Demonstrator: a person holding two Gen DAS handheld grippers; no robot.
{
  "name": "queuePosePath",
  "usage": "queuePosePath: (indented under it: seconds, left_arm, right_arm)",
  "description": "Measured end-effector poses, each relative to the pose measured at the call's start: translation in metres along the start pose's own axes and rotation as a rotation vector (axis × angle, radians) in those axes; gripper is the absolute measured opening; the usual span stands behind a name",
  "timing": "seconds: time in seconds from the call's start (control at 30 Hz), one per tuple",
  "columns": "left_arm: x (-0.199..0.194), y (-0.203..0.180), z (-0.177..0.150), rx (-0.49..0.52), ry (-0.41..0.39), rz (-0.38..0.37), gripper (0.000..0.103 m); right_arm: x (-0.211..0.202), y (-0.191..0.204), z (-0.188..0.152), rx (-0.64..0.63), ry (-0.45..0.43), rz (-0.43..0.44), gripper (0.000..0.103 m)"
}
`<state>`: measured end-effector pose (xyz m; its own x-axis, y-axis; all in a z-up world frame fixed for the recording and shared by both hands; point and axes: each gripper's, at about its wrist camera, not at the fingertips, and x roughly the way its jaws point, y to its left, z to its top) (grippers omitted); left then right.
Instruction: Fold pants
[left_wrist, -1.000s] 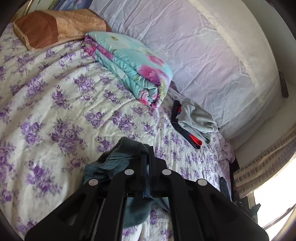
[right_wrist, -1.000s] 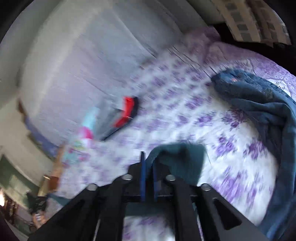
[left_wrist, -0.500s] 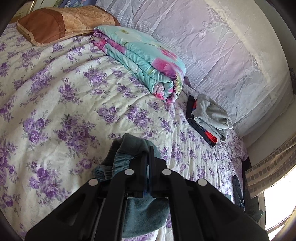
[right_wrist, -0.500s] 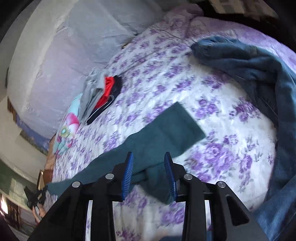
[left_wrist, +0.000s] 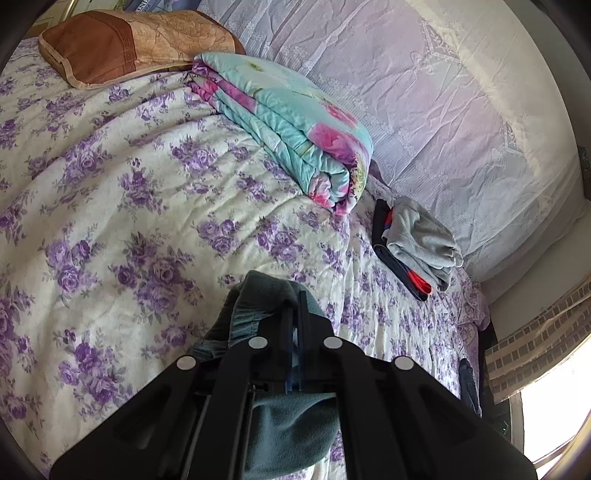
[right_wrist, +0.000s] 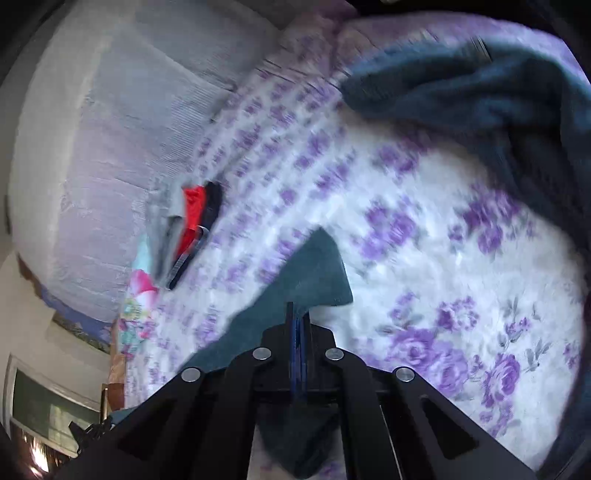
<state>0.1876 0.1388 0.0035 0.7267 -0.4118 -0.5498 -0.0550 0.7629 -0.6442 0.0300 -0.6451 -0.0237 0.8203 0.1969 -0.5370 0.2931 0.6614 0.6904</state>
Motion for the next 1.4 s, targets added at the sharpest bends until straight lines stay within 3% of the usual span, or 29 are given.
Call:
queuePosePath:
  seconds: [0.17,0.37,0.43,0.53,0.7,0.8,0.97,1.1,1.2,1.27,1.33,1.4]
  left_arm:
    - [-0.011,-0.009,0.007,0.006,-0.032,-0.026,0.001]
    - [-0.025,-0.025,0.027,0.036,-0.091,-0.038,0.001]
    - [-0.017,-0.026,0.042,0.01,-0.086,-0.044,0.001]
    - [0.021,-0.024,0.07,-0.036,-0.054,-0.026,0.001]
    - [0.127,-0.007,0.101,-0.125,0.029,0.121,0.001]
    - [0.173,0.002,0.102,-0.156,0.078,0.174,0.001]
    - [0.189,0.007,0.093,-0.086,0.067,0.202,0.005]
    - [0.191,0.025,0.094,-0.179,0.1,0.111,0.007]
    - [0.174,0.025,0.097,-0.19,0.081,0.057,0.023]
    - [0.151,0.019,0.094,-0.154,0.032,0.07,0.065]
    - [0.126,0.017,0.087,-0.122,-0.023,0.115,0.076]
    - [0.106,0.019,0.081,-0.084,-0.029,0.111,0.076]
  right_arm:
    - [-0.044,0.037,0.003,-0.075,-0.083,0.085,0.002]
    - [-0.064,0.054,0.022,-0.092,-0.13,0.111,0.002]
    - [-0.049,0.053,0.039,-0.077,-0.118,0.08,0.002]
    - [0.009,0.051,0.071,-0.047,-0.058,-0.013,0.002]
    - [0.151,0.042,0.107,0.033,0.097,-0.139,0.002]
    - [0.198,0.042,0.111,0.035,0.114,-0.164,0.005]
    - [0.198,0.033,0.113,0.012,0.088,-0.159,0.008]
    - [0.163,0.016,0.132,0.087,-0.015,-0.144,0.03]
    - [0.141,0.02,0.129,0.037,-0.02,-0.161,0.03]
    - [0.134,0.027,0.117,-0.023,0.012,-0.175,0.03]
    - [0.118,0.029,0.1,-0.046,0.031,-0.174,0.031]
    - [0.096,0.028,0.078,-0.04,0.065,-0.137,0.039]
